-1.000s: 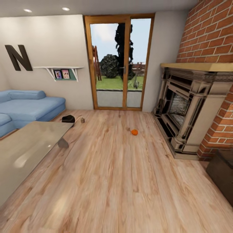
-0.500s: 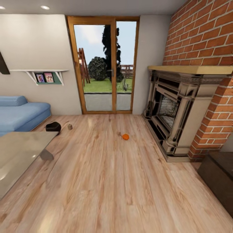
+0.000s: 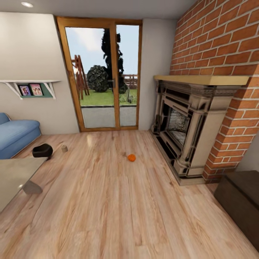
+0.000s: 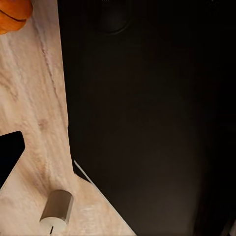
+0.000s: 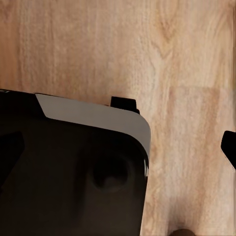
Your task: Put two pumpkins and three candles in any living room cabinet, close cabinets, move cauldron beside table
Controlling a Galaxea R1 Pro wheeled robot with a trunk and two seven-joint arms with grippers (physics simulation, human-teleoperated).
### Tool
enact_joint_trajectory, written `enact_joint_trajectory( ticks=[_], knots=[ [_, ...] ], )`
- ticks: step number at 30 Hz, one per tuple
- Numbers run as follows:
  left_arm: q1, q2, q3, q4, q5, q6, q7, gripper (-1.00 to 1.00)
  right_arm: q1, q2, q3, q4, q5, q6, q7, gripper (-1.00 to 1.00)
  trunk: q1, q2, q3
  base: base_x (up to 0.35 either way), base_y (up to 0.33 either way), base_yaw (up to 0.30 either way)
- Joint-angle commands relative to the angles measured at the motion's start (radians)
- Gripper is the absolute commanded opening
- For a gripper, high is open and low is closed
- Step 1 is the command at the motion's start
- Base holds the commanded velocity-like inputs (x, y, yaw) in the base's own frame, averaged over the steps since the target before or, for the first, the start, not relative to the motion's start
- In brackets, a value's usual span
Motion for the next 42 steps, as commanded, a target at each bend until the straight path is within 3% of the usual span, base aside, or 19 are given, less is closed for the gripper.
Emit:
enact_joint_trajectory(
  ticks=[1, 27, 42],
  knots=[
    [0.0, 0.0, 0.0, 0.0, 0.0, 0.0, 0.0, 1.0, 0.0, 0.0, 0.0, 0.0, 0.0, 0.0, 0.0, 1.0, 0.0, 0.0, 0.0, 0.334, 0.0, -0.044],
    [0.0, 0.0, 0.0, 0.0, 0.0, 0.0, 0.0, 1.0, 0.0, 0.0, -0.001, 0.001, -0.002, -0.001, 0.003, 1.0, 0.0, 0.0, 0.027, 0.313, 0.0, -0.216],
    [0.0, 0.0, 0.0, 0.0, 0.0, 0.0, 0.0, 1.0, 0.0, 0.005, -0.016, 0.007, -0.021, 0.014, -0.004, 1.0, 0.0, 0.0, 0.019, 0.073, 0.0, -0.178]
  ],
)
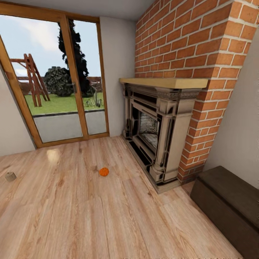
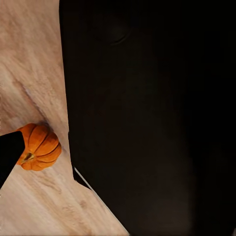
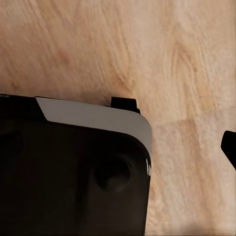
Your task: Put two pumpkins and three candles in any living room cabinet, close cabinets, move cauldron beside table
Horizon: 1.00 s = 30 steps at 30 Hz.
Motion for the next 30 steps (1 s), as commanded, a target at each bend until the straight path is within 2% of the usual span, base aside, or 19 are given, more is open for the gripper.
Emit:
enact_joint_trajectory(
  ticks=[1, 30],
  knots=[
    [0.0, 0.0, 0.0, 0.0, 0.0, 0.0, 0.0, 1.0, 0.0, 0.0, -0.001, 0.0, 0.0, 0.0, 0.0, 1.0, 0.0, 0.0, -0.002, 0.002, 0.0, -0.128],
    [0.0, 0.0, 0.0, 0.0, 0.0, 0.0, 0.0, 1.0, 0.0, -0.001, 0.001, -0.001, 0.003, 0.0, 0.002, 1.0, 0.0, 0.0, -0.04, 0.0, 0.0, -0.149]
  ],
)
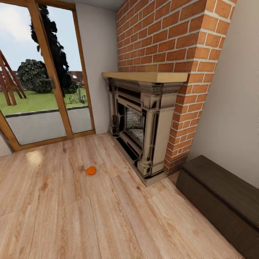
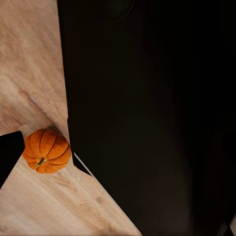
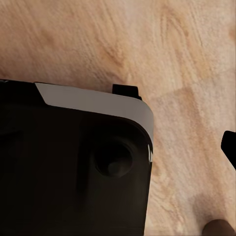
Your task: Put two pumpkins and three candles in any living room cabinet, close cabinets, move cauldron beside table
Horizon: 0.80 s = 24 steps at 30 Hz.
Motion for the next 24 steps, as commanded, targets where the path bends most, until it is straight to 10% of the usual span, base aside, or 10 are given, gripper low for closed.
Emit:
enact_joint_trajectory(
  ticks=[1, 24],
  knots=[
    [0.0, 0.0, 0.0, 0.0, 0.0, 0.0, 0.0, 1.0, 0.0, 0.001, 0.001, 0.0, 0.001, 0.0, -0.001, 1.0, 0.0, 0.0, 0.0, 0.0, 0.0, -0.042],
    [0.0, 0.0, 0.0, 0.001, 0.0, 0.0, 0.0, 1.0, 0.0, -0.003, -0.001, 0.0, 0.001, -0.003, 0.004, 1.0, 0.0, 0.0, -0.018, 0.101, 0.07, -0.216]
  ],
)
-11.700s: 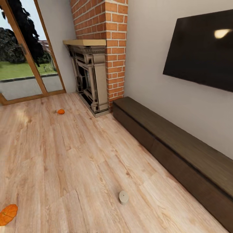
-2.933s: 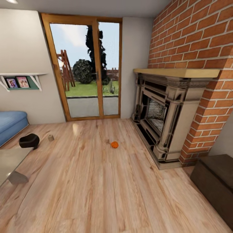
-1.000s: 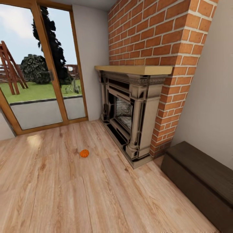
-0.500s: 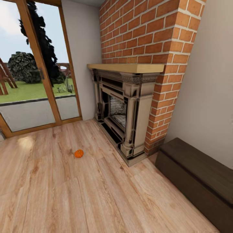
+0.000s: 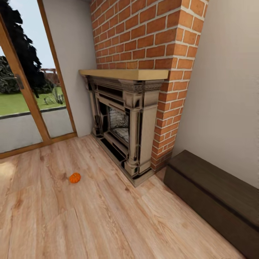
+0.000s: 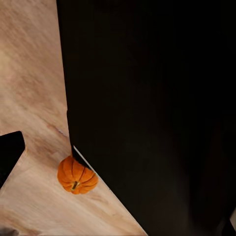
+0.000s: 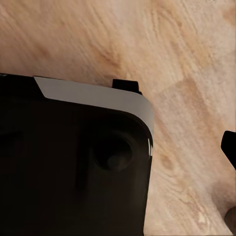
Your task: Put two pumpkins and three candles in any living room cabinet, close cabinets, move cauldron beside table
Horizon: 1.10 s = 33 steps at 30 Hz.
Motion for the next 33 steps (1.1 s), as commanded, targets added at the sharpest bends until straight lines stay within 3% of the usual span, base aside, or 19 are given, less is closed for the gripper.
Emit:
enact_joint_trajectory(
  ticks=[1, 9, 27, 33],
  knots=[
    [0.0, 0.0, 0.0, 0.0, 0.0, 0.0, 0.0, 1.0, 0.0, 0.0, 0.0, 0.0, 0.0, 0.0, 0.0, 1.0, 0.0, 0.0, 0.0, 0.253, 0.181, -0.268],
    [0.0, 0.0, -0.001, -0.001, -0.003, 0.0, 0.0, 1.0, 0.0, 0.0, 0.0, 0.0, 0.0, 0.0, 0.0, 1.0, 0.0, 0.0, -0.001, 0.245, 0.11, -0.274],
    [0.0, 0.0, 0.0, 0.0, 0.0, 0.0, 0.0, 1.0, 0.0, -0.001, 0.0, 0.0, 0.0, 0.0, 0.001, 1.0, 0.0, 0.0, -0.001, 0.016, 0.002, -0.276],
    [0.0, 0.0, 0.0, -0.001, -0.003, -0.001, 0.0, 1.0, 0.0, -0.001, 0.0, 0.0, 0.0, -0.001, 0.002, 1.0, 0.0, 0.0, 0.001, 0.217, 0.0, -0.276]
  ],
)
